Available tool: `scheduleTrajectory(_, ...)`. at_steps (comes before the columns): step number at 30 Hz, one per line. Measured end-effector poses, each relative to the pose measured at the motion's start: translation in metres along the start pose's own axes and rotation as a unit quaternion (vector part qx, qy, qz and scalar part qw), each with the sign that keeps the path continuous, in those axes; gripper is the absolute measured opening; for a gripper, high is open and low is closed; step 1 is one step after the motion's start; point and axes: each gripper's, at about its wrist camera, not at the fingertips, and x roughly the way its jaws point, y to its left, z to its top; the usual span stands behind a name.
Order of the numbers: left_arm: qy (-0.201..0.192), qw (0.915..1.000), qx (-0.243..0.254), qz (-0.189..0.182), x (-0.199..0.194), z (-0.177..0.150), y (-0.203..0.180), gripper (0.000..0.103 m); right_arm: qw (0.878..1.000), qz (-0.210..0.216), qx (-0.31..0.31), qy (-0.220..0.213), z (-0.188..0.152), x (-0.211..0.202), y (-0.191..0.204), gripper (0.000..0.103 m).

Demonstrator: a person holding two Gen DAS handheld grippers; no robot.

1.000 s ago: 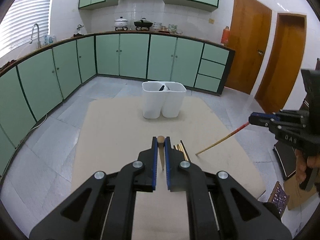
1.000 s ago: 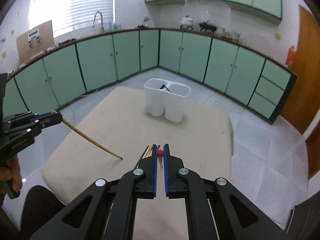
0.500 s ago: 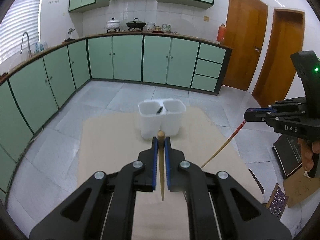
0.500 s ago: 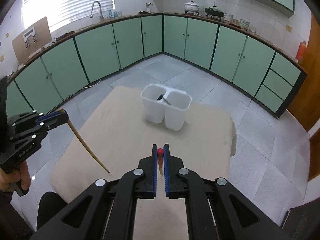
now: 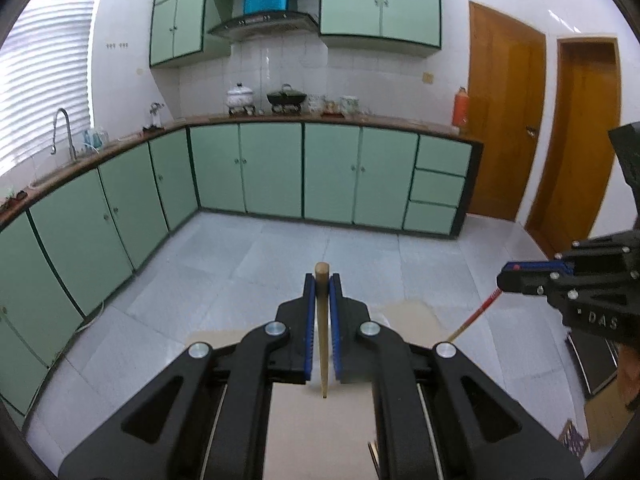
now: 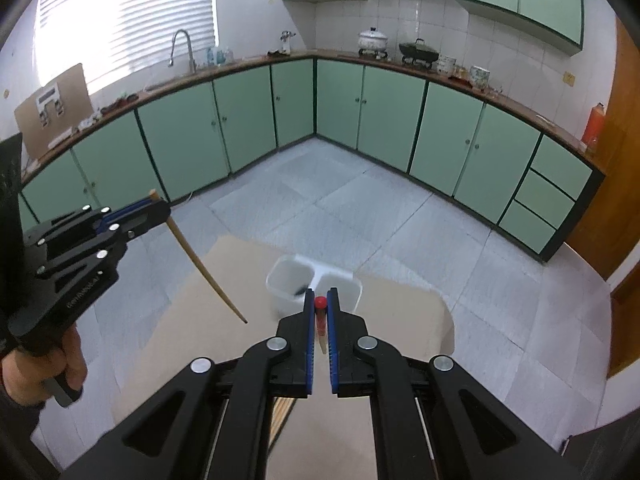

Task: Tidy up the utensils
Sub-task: 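Lift and carry both chopsticks toward the white utensil holder, then insert both chopsticks into the holder and open both tools, then grasp a black chopstick with the left tool while the right tool grasps another black chopstick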

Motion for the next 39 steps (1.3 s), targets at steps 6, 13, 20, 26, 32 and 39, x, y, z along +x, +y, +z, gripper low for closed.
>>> scheduleTrajectory(6, -0.017, 0.9996, -0.016, 0.015, 0.041, 0.033, 0.002, 0.006, 1.0, -0.012, 0.009, -0.015, 0.031, 0.03, -0.012, 0.006)
scheduleTrajectory(13, 0.017, 0.9994, -0.024, 0.014, 0.103, 0.006, 0.006, 0.006, 0.999, -0.004, 0.033, 0.014, 0.018, 0.101, -0.037, 0.006)
scheduleTrajectory(20, 0.062, 0.9975, -0.025, 0.023, 0.138, -0.042, 0.014, 0.015, 0.998, 0.004, 0.046, 0.044, -0.018, 0.139, -0.053, 0.008)
scheduleTrajectory(26, 0.041, 0.9986, -0.001, 0.033, 0.101, -0.055, 0.018, 0.06, 0.999, 0.013, 0.048, 0.013, -0.042, 0.109, -0.055, 0.014)
scheduleTrajectory(32, 0.016, 0.9995, 0.002, 0.026, 0.027, -0.092, 0.026, 0.08, 0.998, 0.013, 0.029, -0.055, -0.121, 0.048, -0.03, 0.03)
scheduleTrajectory(39, 0.024, 0.9991, -0.017, 0.031, -0.037, -0.208, 0.039, 0.086, 0.999, 0.006, 0.014, -0.041, -0.303, 0.046, 0.034, 0.031)
